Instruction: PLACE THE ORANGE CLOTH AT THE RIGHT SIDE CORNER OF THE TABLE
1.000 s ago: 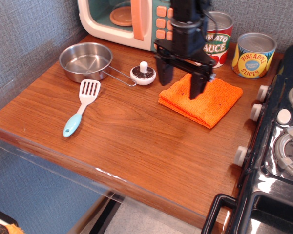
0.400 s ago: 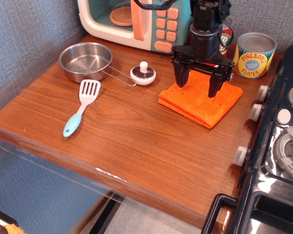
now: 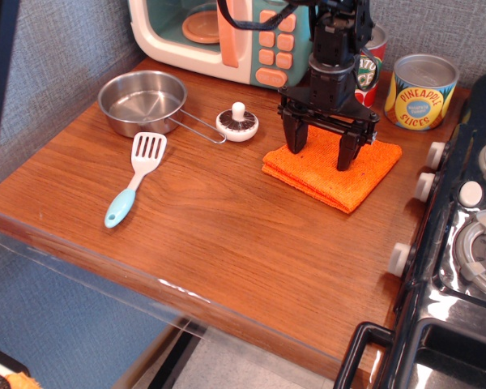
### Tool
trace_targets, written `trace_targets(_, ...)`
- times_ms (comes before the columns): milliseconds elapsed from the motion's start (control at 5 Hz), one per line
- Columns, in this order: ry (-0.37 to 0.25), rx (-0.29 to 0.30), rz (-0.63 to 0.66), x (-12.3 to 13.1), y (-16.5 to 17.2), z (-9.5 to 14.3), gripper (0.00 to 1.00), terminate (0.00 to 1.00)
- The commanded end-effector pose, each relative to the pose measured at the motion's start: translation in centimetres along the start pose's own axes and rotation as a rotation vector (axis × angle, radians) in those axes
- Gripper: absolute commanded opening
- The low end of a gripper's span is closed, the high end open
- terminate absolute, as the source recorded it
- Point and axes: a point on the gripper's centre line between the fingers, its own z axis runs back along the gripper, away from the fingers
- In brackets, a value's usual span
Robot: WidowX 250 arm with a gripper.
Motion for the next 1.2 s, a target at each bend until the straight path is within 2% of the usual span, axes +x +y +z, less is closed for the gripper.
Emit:
trace_targets(0, 0.024, 0.004, -0.04, -0.8, -0.4, -0.1, 1.0, 0.0)
trace_targets(200, 0.023, 0.003, -0.059, -1.9, -0.8, 0.7, 1.0, 0.0)
trace_targets(800, 0.042, 0.076, -0.103, -10.4, -1.9, 2.6, 1.0, 0.0)
trace_targets(1000, 0.062, 0.095, -0.115, -12.2, -2.2, 2.3, 1.0, 0.0)
